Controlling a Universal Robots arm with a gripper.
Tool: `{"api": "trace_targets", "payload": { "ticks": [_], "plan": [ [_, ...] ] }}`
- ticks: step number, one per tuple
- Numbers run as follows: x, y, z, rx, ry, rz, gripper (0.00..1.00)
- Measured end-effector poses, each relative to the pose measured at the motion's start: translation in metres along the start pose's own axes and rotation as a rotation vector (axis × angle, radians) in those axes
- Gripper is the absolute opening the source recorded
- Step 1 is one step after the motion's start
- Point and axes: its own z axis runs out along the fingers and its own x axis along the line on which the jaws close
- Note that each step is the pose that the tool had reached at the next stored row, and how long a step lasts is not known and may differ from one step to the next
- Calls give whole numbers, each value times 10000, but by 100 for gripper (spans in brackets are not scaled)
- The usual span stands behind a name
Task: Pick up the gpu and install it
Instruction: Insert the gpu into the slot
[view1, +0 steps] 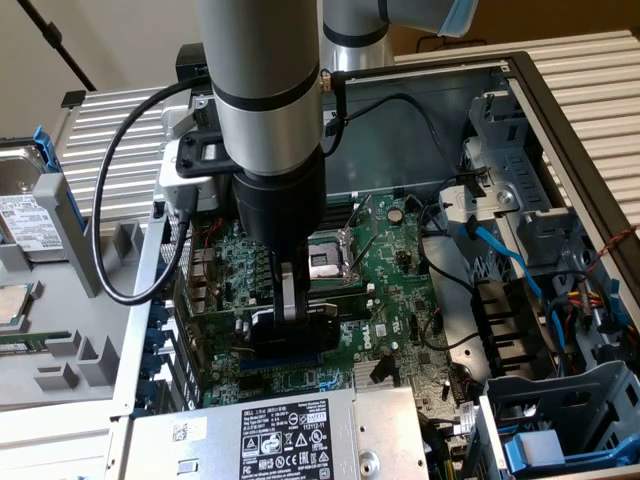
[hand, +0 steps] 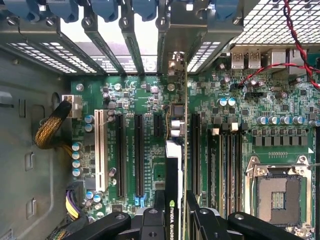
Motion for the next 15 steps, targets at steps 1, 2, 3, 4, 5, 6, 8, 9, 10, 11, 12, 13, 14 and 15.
{"api": "trace_targets", "payload": {
  "ticks": [1,2,3,4,5,6,8,9,10,11,12,13,14,15],
  "plan": [
    [0,0,0,0,0,-11,27],
    [0,1,0,0,0,-27,27],
    [0,1,0,0,0,-37,27],
    [0,1,0,0,-1,-49,27],
    [0,2,0,0,-1,-64,27],
    [0,2,0,-1,-2,-77,27],
    [-1,3,0,-1,-2,-107,27],
    [-1,3,0,-1,-2,-119,27],
    [-1,4,0,-2,-2,-132,27],
    [-3,4,0,-2,-1,-142,27],
    [-4,4,0,-2,-2,-151,27],
    [-5,4,0,-2,-2,-153,27],
    [-5,5,0,-2,-1,-156,27],
    [-5,5,0,-1,-2,-157,27]
  ]
}}
